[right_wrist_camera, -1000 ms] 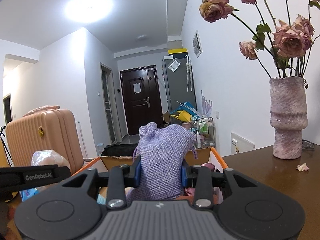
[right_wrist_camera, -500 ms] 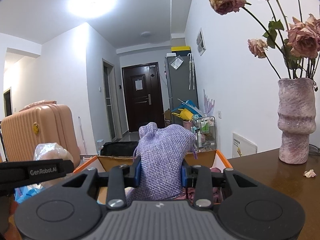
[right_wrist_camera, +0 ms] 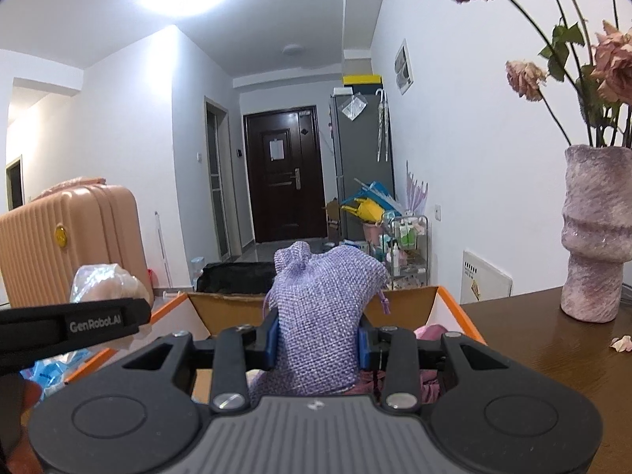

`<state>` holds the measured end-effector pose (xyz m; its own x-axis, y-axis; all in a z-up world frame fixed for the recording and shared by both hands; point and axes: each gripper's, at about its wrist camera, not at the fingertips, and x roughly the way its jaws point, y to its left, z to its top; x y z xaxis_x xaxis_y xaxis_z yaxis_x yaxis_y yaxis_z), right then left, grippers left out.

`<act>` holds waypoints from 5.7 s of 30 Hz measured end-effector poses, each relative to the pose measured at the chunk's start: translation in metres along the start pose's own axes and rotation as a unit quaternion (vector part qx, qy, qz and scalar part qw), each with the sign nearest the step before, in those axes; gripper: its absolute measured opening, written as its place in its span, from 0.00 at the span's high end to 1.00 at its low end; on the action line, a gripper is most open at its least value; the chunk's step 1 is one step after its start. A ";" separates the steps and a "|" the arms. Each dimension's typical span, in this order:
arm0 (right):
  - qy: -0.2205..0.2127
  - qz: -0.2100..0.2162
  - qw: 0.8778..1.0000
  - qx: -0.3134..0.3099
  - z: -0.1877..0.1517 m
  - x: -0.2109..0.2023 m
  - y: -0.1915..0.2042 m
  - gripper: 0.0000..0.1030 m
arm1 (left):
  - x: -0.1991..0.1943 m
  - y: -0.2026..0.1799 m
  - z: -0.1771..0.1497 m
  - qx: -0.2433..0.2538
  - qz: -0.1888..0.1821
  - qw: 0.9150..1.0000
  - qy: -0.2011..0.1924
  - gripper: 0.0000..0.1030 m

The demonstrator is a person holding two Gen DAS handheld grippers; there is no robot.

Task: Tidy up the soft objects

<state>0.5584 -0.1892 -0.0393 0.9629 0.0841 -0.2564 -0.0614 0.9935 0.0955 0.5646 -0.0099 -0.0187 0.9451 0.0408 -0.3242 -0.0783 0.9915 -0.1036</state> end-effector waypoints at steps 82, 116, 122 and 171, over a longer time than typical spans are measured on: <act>0.020 0.026 0.998 0.058 -0.014 0.000 -0.014 0.00 | 0.008 0.013 -0.026 -0.016 0.043 0.999 0.028 0.00; 0.023 0.036 0.992 0.121 -0.036 -0.057 -0.016 0.00 | -0.054 0.024 -0.044 -0.059 0.012 0.996 0.060 0.00; 0.019 0.037 0.992 0.120 -0.040 -0.077 -0.016 0.00 | -0.073 0.023 -0.048 -0.055 0.010 0.997 0.057 0.00; 0.011 0.052 0.999 -0.003 -0.074 -0.218 0.000 0.00 | -0.227 0.075 -0.084 0.022 0.024 0.999 0.023 0.00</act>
<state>0.3290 -0.2014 -0.0550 0.9451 0.1894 -0.2665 -0.1630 0.9795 0.1180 0.3180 0.0449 -0.0315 0.9249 0.0836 -0.3708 -0.1078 0.9932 -0.0450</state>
